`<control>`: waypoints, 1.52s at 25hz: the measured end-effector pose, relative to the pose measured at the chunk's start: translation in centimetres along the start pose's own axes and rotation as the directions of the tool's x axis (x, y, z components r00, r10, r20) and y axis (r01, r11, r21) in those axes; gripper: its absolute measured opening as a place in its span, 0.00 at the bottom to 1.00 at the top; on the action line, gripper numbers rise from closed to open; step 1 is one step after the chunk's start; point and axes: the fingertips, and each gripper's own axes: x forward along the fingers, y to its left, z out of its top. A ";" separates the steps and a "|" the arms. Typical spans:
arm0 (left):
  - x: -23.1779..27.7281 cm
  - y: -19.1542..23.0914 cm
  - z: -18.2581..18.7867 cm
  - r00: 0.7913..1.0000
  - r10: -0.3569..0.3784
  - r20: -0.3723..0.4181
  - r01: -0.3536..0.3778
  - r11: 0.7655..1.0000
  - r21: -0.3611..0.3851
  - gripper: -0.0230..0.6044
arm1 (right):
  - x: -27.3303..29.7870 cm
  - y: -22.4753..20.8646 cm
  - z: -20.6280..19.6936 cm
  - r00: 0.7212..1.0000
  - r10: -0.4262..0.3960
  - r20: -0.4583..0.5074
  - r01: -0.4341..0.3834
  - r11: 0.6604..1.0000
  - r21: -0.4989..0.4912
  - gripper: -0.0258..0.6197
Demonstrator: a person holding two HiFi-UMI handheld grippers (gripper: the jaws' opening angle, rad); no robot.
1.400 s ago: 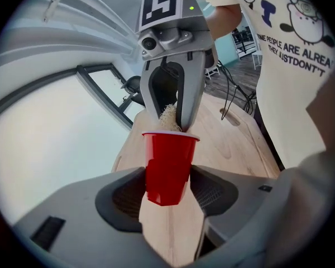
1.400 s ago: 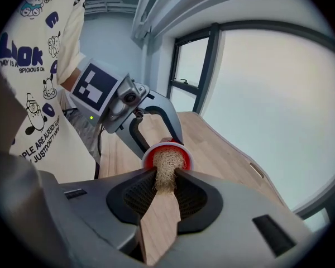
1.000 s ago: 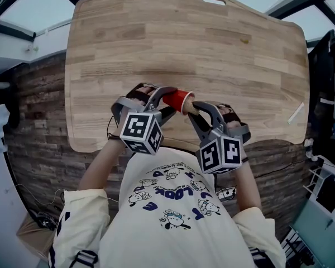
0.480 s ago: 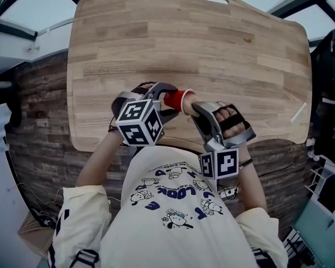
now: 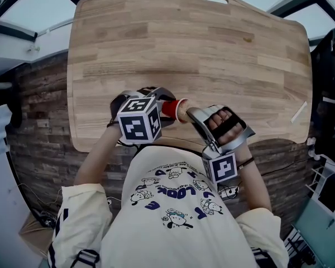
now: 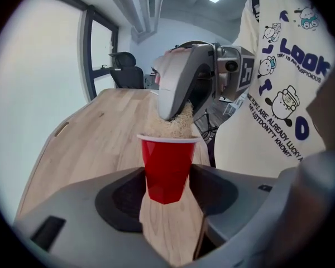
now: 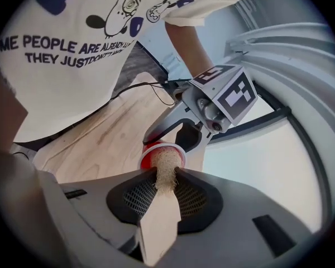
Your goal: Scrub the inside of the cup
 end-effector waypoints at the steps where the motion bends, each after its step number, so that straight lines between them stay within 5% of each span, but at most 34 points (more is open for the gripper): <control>1: 0.1 -0.1 -0.1 1.000 -0.005 -0.009 0.005 1.000 0.005 0.46 | 0.0 0.1 0.1 1.000 0.001 0.002 -0.001 1.000 -0.007 0.18; 14: -0.1 1.7 0.1 0.989 0.142 -0.038 -0.140 0.989 0.049 0.46 | 0.8 0.1 -0.9 0.999 0.026 0.021 -0.030 0.980 0.198 0.18; 19: -0.3 2.6 0.2 0.976 0.211 -0.049 -0.207 0.975 0.078 0.46 | 1.3 -0.3 -1.3 0.998 0.029 0.048 -0.045 0.930 0.365 0.18; 27: -0.4 3.6 0.3 0.955 0.290 -0.054 -0.282 0.951 0.125 0.46 | 1.7 -1.4 -1.6 0.983 0.017 0.181 -0.139 0.709 0.692 0.18; 38: -1.0 4.6 1.3 0.916 0.402 -0.013 -0.389 0.893 0.226 0.46 | 1.5 -3.0 -2.7 0.955 -0.094 0.283 -0.237 0.337 0.911 0.18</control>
